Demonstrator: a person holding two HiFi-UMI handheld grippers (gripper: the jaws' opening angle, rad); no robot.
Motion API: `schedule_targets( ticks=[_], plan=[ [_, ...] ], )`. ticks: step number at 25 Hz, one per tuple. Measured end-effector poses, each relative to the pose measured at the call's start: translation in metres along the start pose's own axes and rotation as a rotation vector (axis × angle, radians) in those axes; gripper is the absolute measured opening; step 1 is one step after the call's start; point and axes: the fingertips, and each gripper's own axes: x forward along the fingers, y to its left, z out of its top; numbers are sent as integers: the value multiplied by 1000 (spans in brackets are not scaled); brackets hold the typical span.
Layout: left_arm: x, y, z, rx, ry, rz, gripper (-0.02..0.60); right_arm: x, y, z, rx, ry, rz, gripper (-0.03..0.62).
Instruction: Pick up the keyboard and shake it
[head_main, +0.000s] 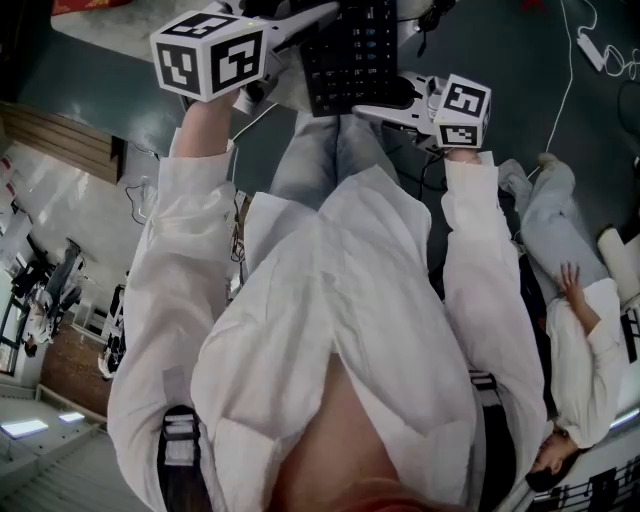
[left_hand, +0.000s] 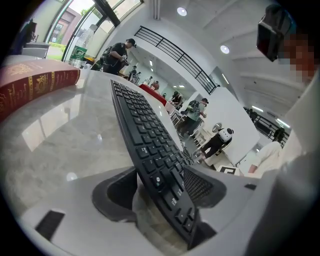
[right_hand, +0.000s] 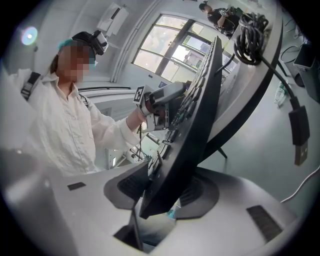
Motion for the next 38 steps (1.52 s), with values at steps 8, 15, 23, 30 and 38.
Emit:
schedule_targets(
  ticks=[8, 15, 23, 30, 38],
  plan=[
    [-4, -6, 7, 10, -51, -47, 281, 1, -2, 0, -1, 2, 28, 160],
    [-13, -17, 14, -127, -155, -160, 281, 4, -1, 0, -4, 46, 34, 161],
    [-14, -21, 11, -226, -172, -197, 285, 5, -2, -1, -4, 81, 27, 161],
    [-11, -28, 4, -304, -94, -223, 287, 6, 2, 2, -11, 102, 28, 164],
    [-1, -21, -5, -386, -40, -182, 280, 6, 1, -2, -13, 126, 26, 167]
  ],
)
